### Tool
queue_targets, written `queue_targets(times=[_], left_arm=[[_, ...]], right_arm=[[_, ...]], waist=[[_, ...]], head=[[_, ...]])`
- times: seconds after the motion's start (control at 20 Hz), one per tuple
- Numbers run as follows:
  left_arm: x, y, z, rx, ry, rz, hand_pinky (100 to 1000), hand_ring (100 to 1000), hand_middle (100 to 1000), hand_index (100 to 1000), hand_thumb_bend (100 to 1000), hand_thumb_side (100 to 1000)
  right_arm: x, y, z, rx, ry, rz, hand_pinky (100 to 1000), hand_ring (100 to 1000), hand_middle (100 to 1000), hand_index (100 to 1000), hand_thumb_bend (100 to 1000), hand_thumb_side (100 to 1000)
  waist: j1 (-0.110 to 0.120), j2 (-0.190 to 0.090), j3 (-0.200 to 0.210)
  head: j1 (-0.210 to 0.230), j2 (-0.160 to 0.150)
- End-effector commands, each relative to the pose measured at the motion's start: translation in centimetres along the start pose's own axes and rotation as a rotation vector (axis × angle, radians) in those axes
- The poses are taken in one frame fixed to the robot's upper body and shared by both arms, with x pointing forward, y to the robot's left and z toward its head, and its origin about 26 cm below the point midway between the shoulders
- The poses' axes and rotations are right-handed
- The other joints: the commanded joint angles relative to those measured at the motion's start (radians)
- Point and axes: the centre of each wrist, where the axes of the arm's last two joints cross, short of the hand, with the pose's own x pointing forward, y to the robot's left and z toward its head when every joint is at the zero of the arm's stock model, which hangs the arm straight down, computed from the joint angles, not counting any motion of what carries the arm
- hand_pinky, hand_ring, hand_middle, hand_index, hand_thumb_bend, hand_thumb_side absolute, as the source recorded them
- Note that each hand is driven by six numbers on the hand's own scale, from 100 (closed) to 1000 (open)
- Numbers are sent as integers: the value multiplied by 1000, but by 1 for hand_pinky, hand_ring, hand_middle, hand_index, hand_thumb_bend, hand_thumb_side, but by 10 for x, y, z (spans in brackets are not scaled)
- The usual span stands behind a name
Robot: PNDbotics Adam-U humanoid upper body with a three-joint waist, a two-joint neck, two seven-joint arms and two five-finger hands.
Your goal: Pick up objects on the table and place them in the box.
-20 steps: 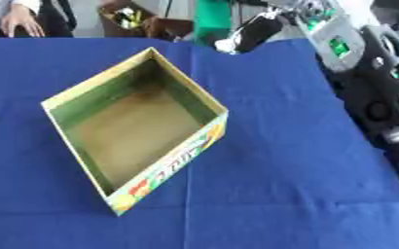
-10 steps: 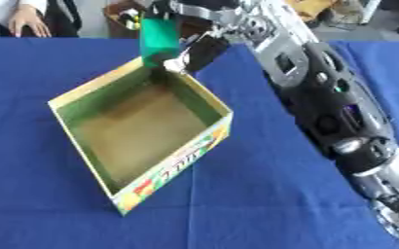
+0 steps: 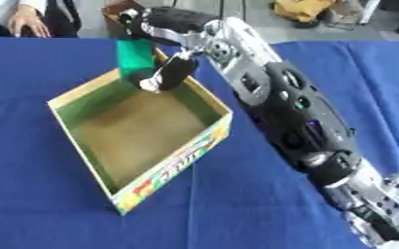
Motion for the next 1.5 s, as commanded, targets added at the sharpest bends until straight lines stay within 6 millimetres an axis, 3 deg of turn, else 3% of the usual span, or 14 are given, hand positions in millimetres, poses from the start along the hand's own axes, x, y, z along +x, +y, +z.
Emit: queue_targets(times=[0.05, 0.45, 0.75, 0.8, 0.9, 1.05, 1.1, 1.15, 1.2, 1.3, 1.5], left_arm=[[6, -1, -4, -2, -31, 5, 687, 676, 721, 835, 100, 1000], [7, -1, -6, 4, -50, 12, 687, 676, 718, 835, 100, 1000], [7, -2, -6, 4, -47, 13, 687, 676, 718, 835, 100, 1000], [7, -2, -6, 4, -47, 13, 687, 676, 718, 835, 100, 1000], [7, -2, -6, 3, -46, 14, 687, 676, 718, 835, 100, 1000], [7, -2, -6, 3, -46, 14, 687, 676, 718, 836, 100, 1000], [7, -2, -7, 3, -45, 15, 687, 676, 718, 836, 100, 1000], [7, -2, -7, 3, -45, 15, 687, 676, 718, 836, 100, 1000], [7, -3, -7, 3, -44, 16, 688, 676, 718, 836, 100, 1000], [7, -3, -6, 2, -44, 16, 688, 676, 718, 836, 100, 1000], [7, -2, -6, 3, -40, 15, 688, 676, 718, 836, 100, 1000]], right_arm=[[2, 3, -7, 30, 38, 77, 668, 574, 297, 277, 100, 418], [5, 35, -16, 139, 19, 78, 680, 577, 299, 281, 100, 375], [5, 43, -18, 173, -6, 49, 687, 583, 308, 296, 100, 360], [6, 42, -18, 170, -14, 47, 695, 598, 345, 371, 100, 363], [9, 40, -19, 174, -38, 45, 706, 635, 406, 430, 100, 375], [10, 39, -19, 212, -62, 55, 758, 756, 590, 606, 100, 430], [10, 40, -19, 242, -68, 66, 782, 790, 688, 695, 143, 457], [9, 39, -19, 269, -70, 79, 792, 805, 725, 726, 188, 473], [8, 39, -19, 294, -69, 88, 817, 839, 786, 802, 316, 506], [5, 38, -17, 329, -52, 104, 855, 903, 874, 867, 578, 513], [1, 31, -13, 338, -13, 125, 863, 922, 890, 908, 718, 538]], waist=[[3, -24, 2], [-1, -18, 3], [-2, -15, 4], [-3, -15, 4], [-4, -16, 5], [-6, -16, 5], [-6, -17, 5], [-7, -17, 4], [-7, -17, 4], [-7, -18, 3], [-7, -19, -1]], head=[[-5, 2], [-6, 1], [-8, -1], [-8, -1], [-8, 0], [-9, -1], [-9, -1], [-9, -1], [-10, -1], [-9, -1], [4, 2]])
